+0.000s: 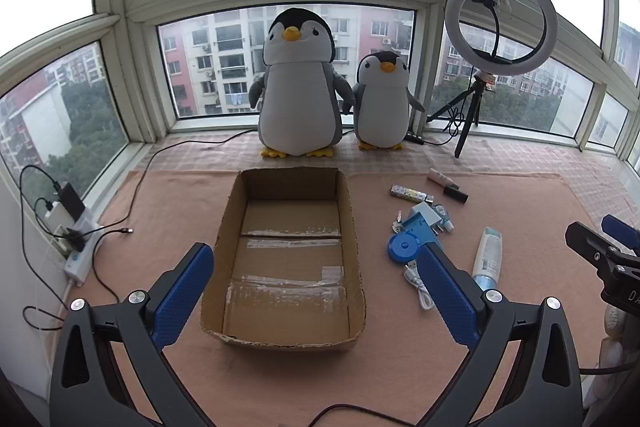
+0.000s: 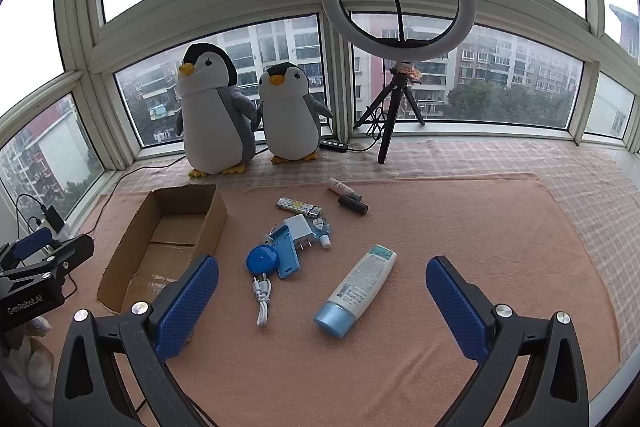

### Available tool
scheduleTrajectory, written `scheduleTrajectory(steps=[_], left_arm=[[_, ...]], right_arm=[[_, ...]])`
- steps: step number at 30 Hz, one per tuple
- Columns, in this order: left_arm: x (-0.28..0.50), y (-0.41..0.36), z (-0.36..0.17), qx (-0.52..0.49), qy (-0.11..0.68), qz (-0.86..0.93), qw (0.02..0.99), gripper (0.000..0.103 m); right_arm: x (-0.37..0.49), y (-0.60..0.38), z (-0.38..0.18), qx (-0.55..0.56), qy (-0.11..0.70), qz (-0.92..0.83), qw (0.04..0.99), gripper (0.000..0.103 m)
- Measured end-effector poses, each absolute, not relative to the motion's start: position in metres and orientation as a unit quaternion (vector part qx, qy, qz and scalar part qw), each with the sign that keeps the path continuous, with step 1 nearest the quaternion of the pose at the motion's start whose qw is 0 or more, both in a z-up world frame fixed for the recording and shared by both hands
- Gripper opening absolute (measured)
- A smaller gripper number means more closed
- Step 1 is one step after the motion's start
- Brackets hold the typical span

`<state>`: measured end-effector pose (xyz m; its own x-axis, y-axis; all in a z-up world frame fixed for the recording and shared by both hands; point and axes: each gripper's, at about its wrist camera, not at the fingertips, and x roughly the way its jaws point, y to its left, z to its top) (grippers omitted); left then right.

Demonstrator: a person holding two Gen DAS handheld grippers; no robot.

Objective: Organize rigid objects
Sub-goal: 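Move the right tool toward the white-and-blue sunscreen tube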

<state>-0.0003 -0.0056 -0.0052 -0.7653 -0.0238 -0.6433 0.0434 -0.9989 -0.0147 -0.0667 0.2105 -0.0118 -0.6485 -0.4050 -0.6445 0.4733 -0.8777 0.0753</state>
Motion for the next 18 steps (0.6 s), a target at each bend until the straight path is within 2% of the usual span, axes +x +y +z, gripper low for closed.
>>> scheduleTrajectory(steps=[18], left_arm=[[0.0003, -0.0055, -0.0051, 0.343, 0.014, -0.939, 0.024, 0.102]], right_arm=[[-0.0666, 0.2103, -0.0111, 0.344, 0.049, -0.905, 0.245, 0.102]])
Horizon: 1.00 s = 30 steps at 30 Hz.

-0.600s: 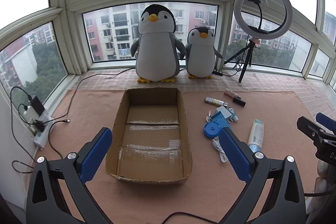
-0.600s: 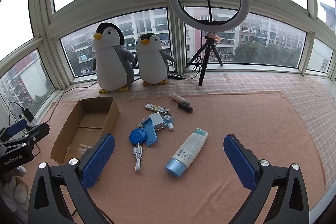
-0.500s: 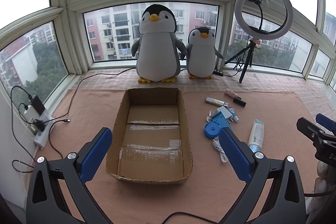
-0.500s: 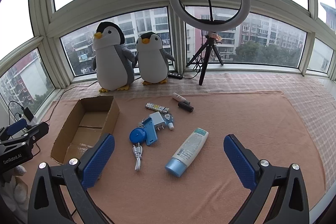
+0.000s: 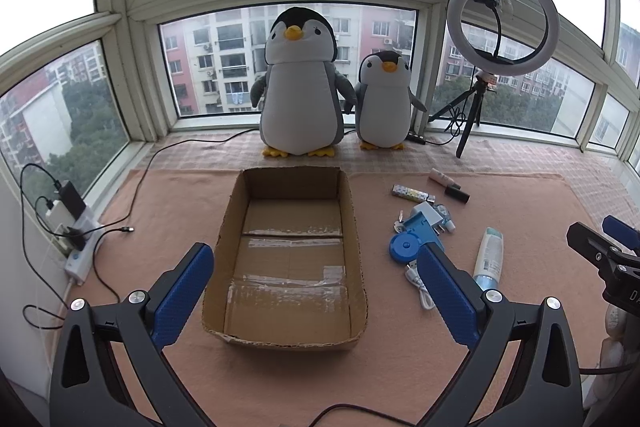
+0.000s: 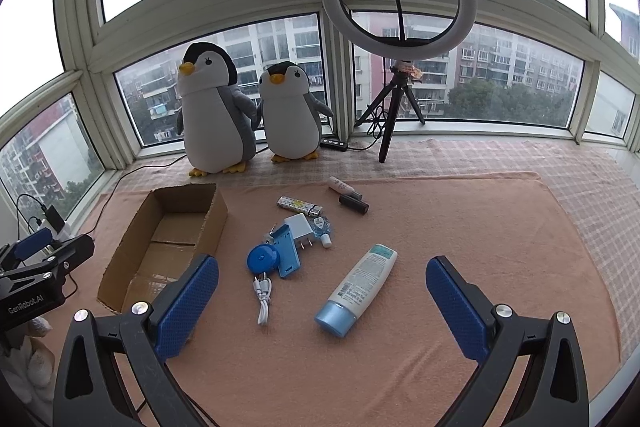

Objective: Organize rigid objects
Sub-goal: 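Move the right tool toward the white-and-blue sunscreen tube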

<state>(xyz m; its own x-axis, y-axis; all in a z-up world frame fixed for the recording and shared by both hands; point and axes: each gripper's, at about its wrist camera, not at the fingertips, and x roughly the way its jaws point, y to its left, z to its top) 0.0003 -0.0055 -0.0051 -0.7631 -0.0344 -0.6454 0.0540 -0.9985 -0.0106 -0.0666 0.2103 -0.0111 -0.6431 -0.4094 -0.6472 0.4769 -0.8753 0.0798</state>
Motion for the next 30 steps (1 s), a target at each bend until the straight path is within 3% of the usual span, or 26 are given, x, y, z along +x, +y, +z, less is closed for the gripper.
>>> scheduleTrajectory(steps=[30], left_arm=[[0.0015, -0.0075, -0.0063, 0.344, 0.015, -0.939, 0.024, 0.102]], right_arm=[[-0.0663, 0.2082, -0.0129, 0.346, 0.058, -0.899, 0.263, 0.102]])
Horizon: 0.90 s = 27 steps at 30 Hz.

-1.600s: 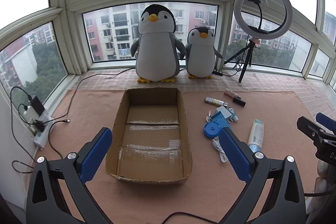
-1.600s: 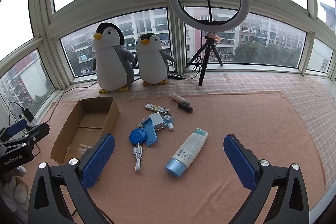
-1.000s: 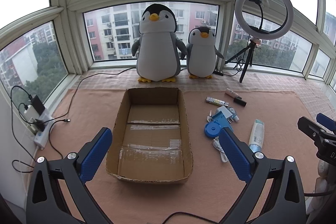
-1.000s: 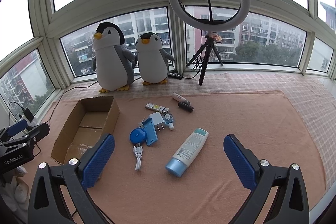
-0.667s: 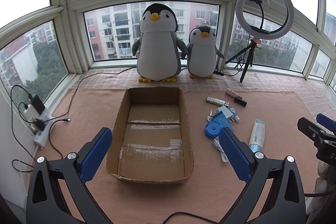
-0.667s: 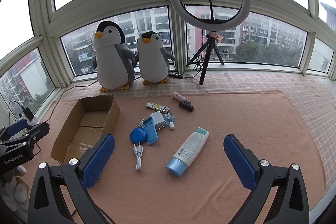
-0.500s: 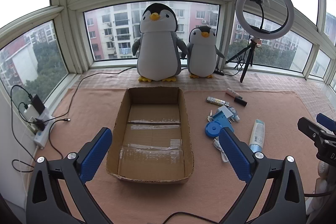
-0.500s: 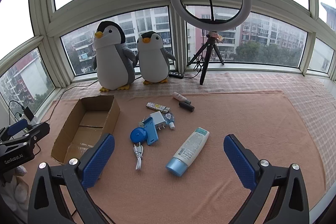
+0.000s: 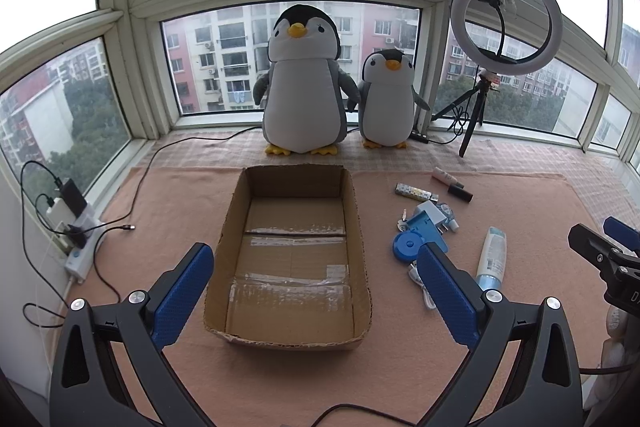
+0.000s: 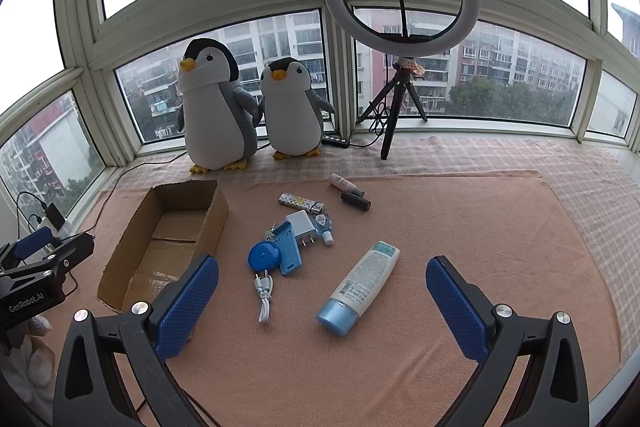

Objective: Organize rigid objects
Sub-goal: 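Move the right tool toward the white-and-blue sunscreen tube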

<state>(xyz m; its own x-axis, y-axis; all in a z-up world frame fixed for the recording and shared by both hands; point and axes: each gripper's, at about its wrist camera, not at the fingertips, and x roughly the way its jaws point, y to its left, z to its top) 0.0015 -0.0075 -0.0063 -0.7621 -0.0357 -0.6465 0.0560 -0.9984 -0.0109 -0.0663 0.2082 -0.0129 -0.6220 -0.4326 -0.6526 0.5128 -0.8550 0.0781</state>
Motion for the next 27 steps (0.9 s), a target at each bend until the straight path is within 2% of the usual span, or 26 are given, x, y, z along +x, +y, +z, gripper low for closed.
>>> scheduleTrajectory(steps=[18, 27], left_arm=[[-0.003, -0.016, -0.015, 0.357, 0.015, -0.934, 0.030, 0.102], [-0.016, -0.035, -0.037, 0.380, 0.017, -0.923, 0.059, 0.102]], right_arm=[[-0.072, 0.205, -0.017, 0.357, 0.064, -0.892, 0.269, 0.102], [-0.083, 0.212, -0.026, 0.371, 0.062, -0.889, 0.260, 0.102]])
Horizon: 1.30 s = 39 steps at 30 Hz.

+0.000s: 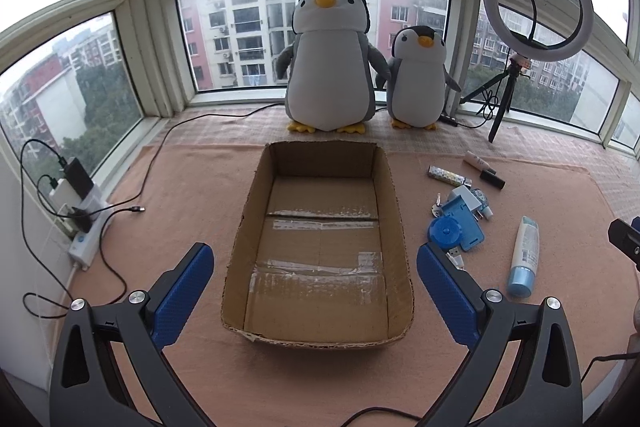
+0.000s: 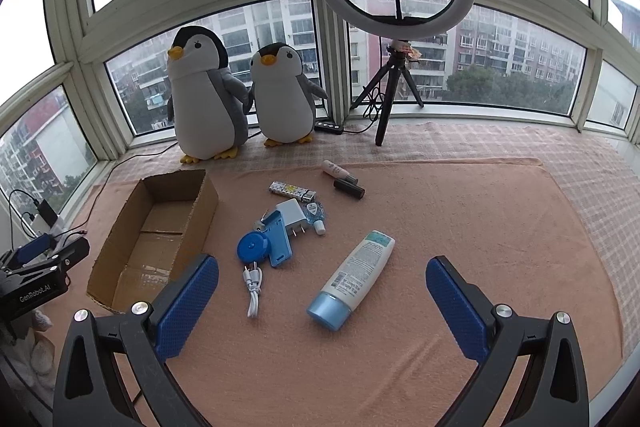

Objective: Organize rigid objects
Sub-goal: 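Move the right tool toward the white-and-blue sunscreen tube, then close the right gripper around the sunscreen tube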

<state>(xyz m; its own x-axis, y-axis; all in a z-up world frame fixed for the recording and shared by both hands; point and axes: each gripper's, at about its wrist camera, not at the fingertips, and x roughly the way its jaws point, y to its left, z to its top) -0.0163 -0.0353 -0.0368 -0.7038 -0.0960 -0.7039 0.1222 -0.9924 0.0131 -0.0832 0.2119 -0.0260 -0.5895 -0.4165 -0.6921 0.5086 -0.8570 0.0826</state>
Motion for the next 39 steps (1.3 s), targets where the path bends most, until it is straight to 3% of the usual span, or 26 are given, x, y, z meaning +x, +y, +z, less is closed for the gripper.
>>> scheduleTrajectory(steps=[14, 26, 35, 37, 39], left_arm=[[-0.041, -0.086, -0.105, 0.443, 0.033, -0.888, 0.117, 0.100], [-0.058, -0.092, -0.139, 0.477, 0.035, -0.870, 0.124, 0.092], [-0.062, -0.101, -0.154, 0.491, 0.043, -0.861, 0.123, 0.074], [-0.062, -0.101, -0.157, 0.496, 0.045, -0.859, 0.121, 0.064], [-0.062, -0.100, -0.161, 0.499, 0.047, -0.857, 0.118, 0.060]], right_arm=[[-0.111, 0.234, -0.057, 0.399, 0.057, -0.887, 0.223, 0.102], [-0.132, 0.236, -0.095, 0.439, 0.062, -0.873, 0.201, 0.102], [-0.136, 0.215, -0.118, 0.469, 0.076, -0.855, 0.206, 0.102], [-0.137, 0.211, -0.123, 0.477, 0.082, -0.852, 0.202, 0.102], [-0.138, 0.207, -0.130, 0.484, 0.086, -0.848, 0.195, 0.102]])
